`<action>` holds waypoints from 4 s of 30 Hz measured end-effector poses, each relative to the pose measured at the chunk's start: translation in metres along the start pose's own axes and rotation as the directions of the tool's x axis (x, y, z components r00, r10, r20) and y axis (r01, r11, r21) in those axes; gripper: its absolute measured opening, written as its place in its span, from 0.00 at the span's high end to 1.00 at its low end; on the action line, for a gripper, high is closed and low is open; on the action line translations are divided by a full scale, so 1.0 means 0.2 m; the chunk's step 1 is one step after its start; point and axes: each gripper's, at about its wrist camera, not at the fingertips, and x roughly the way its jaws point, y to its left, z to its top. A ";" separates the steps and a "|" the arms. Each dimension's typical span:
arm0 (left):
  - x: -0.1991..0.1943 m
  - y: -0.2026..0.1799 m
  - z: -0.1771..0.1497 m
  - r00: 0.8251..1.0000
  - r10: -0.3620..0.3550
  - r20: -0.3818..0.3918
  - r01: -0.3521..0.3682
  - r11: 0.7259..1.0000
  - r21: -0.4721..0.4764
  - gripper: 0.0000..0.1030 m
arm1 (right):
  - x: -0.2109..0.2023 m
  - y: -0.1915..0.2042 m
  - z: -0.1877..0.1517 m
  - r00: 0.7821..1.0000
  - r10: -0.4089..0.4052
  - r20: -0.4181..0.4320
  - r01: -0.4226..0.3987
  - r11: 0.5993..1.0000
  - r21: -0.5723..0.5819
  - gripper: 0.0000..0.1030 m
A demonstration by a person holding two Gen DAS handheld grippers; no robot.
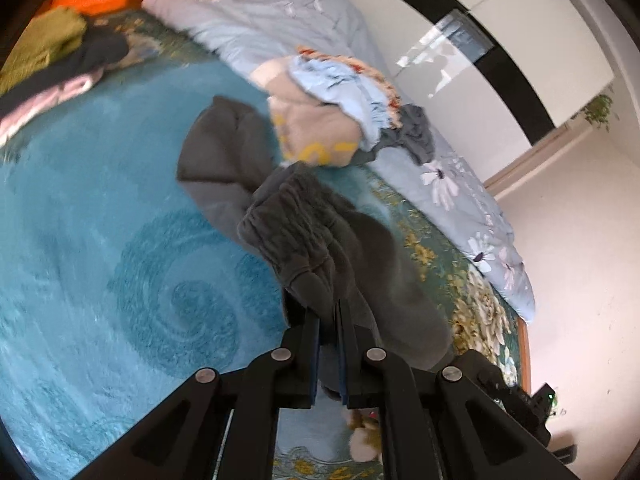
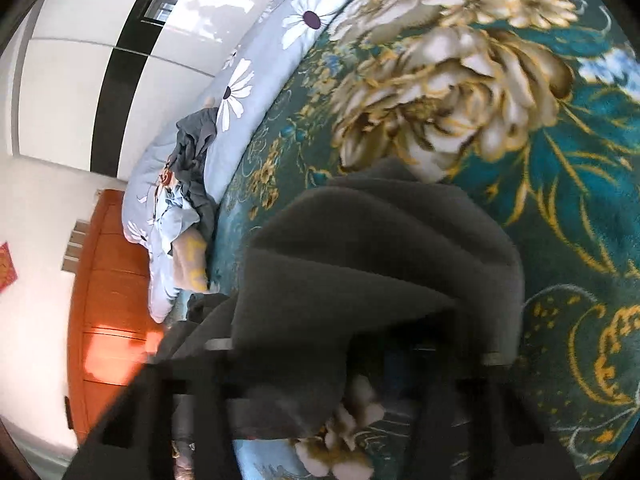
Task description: Fold clothes
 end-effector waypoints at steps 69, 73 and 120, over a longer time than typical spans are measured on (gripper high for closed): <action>-0.42 0.29 0.47 0.971 -0.076 0.229 0.117 0.978 -0.174 0.94 | 0.11 0.86 0.40 0.918 0.397 0.023 -0.365 0.864 -0.346 0.94; -0.42 0.40 0.66 0.954 -0.048 0.295 0.112 0.973 -0.202 0.94 | 0.34 1.17 0.45 0.902 0.432 -0.002 -0.399 0.831 -0.387 0.94; 0.19 0.88 0.00 0.999 0.000 0.047 0.031 0.751 -0.660 0.50 | 1.14 1.11 -0.77 0.969 -0.019 -0.246 -0.170 0.669 -0.723 0.60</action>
